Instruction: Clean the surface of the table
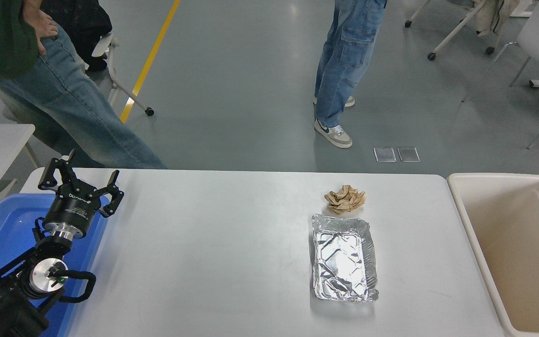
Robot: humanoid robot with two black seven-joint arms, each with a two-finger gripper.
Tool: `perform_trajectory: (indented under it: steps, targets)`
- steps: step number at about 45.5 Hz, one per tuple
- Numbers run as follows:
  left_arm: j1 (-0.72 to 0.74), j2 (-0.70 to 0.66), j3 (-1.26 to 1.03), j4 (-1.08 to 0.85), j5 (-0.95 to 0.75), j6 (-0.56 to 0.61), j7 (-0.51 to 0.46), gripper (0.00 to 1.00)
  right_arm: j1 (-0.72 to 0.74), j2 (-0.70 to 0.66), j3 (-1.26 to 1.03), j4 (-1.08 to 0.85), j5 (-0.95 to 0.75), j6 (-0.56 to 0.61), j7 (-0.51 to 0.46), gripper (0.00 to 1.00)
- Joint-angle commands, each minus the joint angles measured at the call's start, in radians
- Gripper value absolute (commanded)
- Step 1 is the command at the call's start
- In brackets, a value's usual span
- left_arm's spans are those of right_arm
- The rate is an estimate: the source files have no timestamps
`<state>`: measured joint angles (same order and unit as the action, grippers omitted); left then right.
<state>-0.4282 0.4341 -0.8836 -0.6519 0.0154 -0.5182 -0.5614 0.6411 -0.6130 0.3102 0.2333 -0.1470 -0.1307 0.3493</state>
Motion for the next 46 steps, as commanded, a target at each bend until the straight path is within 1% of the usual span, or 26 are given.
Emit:
perform_trajectory:
  steps: [1,6,7,12,17,22,27,46]
  targets:
    - [0.000,0.000,0.000,0.000,0.000,0.000,0.000,0.99,-0.061,-0.102,0.286,0.279,0.009,0.002,-0.003,0.99]
    - [0.000,0.000,0.000,0.000,0.000,0.000,0.000,0.99,-0.107,-0.103,0.411,0.368,0.010,0.009,-0.003,0.99]
    - [0.002,0.000,0.000,0.000,0.000,0.000,0.000,0.99,-0.141,-0.100,0.478,0.418,0.010,0.031,-0.001,0.99]
    - [0.000,0.000,0.000,0.000,0.000,0.000,0.000,0.99,-0.265,-0.079,0.631,0.575,0.009,0.138,-0.001,1.00]
    - [0.000,0.000,0.000,0.000,0.000,0.000,0.000,0.99,-0.328,-0.034,0.713,0.656,0.007,0.204,-0.001,1.00]
    - [0.000,0.000,0.000,0.000,0.000,0.000,0.000,0.99,-0.331,0.012,0.741,0.661,0.024,0.282,-0.001,1.00]
    - [0.000,0.000,0.000,0.000,0.000,0.000,0.000,0.99,-0.325,0.042,0.744,0.660,0.064,0.336,-0.001,1.00]
    - [0.000,0.000,0.000,0.000,0.000,0.000,0.000,0.99,-0.321,0.183,0.733,0.640,0.063,0.341,0.002,1.00]
